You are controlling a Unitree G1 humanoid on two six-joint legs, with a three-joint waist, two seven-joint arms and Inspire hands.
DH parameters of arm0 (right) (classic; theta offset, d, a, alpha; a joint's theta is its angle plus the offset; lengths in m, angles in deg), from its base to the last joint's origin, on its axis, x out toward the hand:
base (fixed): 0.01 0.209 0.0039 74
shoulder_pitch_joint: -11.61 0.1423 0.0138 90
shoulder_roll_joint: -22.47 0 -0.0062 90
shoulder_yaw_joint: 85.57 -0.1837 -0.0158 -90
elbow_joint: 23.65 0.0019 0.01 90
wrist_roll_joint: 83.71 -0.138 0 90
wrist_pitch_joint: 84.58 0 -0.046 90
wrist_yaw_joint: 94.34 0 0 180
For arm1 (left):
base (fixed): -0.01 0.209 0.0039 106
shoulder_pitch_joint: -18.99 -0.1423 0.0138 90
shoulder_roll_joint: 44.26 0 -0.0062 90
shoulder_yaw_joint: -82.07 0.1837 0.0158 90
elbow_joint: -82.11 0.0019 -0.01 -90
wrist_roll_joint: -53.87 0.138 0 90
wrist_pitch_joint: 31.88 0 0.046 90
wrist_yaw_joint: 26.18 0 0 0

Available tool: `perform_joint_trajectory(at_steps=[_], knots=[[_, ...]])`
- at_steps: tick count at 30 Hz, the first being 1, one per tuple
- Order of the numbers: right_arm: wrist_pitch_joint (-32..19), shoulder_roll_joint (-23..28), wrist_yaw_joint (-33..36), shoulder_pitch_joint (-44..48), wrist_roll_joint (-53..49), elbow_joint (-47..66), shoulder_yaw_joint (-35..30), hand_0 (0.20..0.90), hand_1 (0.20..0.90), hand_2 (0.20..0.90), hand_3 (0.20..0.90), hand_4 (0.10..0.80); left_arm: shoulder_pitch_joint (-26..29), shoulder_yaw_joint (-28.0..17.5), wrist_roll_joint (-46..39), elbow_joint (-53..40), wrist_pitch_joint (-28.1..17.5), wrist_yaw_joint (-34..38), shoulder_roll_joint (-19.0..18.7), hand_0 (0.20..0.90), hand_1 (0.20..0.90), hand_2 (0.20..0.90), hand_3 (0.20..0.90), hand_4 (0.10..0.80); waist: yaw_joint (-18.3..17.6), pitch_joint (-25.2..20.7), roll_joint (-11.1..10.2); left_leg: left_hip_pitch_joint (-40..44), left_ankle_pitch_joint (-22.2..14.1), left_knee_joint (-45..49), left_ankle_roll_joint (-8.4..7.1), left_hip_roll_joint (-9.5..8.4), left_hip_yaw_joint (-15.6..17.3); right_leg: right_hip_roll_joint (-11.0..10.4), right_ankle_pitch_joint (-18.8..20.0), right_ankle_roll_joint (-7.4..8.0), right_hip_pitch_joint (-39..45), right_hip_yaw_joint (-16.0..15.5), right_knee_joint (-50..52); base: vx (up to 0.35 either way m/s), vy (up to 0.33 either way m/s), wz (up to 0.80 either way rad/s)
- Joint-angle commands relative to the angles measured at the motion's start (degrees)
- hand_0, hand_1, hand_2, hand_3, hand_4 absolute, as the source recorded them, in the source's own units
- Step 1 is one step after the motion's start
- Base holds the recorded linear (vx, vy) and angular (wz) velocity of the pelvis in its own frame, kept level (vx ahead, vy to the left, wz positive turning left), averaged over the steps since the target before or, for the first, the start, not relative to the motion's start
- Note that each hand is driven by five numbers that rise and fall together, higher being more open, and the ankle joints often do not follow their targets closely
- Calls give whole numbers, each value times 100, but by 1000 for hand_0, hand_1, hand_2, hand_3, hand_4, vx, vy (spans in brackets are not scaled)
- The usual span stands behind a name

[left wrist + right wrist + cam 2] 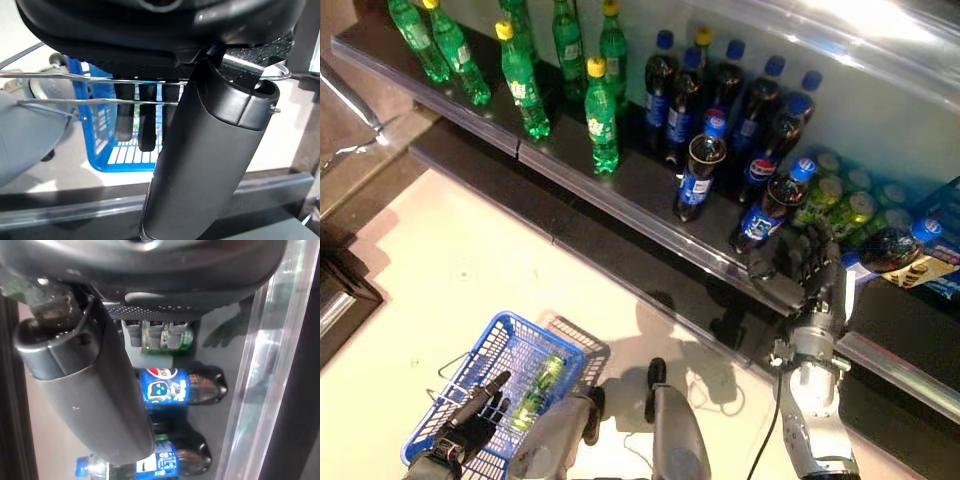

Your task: Pick up the drink and place into the basket.

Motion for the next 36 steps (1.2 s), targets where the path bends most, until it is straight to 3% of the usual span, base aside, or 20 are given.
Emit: perform_joint_trajectory(at_steps=[1,13,22,36], knots=[[-610,518,330,687,135,26,-184,900,900,900,900,800,66,-91,-273,-397,-460,-409,-601,300,300,300,200,100,153,-493,111,-242,468,-513,10,-167,-321,145,-109,481,-447,-236,452,-187,-16,5],[-1267,782,726,1557,132,-454,144,900,900,900,900,800,589,303,-756,-260,-1099,-461,-601,300,300,300,200,100,144,-316,102,-1473,496,-213,11,-264,-239,350,-179,484,-1314,-118,509,-155,-12,0],[-1654,984,1046,2586,141,-770,395,900,900,900,900,800,1094,516,-1129,-163,-1602,-580,-578,300,300,300,200,100,77,-46,-12,-2056,503,-150,7,-267,-134,536,-79,300,-1588,12,123,-143,-1,-8],[-1549,1504,1122,3880,-29,-1138,489,900,900,900,900,800,1638,636,-1535,-254,-1716,-503,-747,300,300,300,200,100,42,143,7,-2560,416,-123,60,-147,-111,516,-73,232,-1877,72,-122,-70,11,-5]])
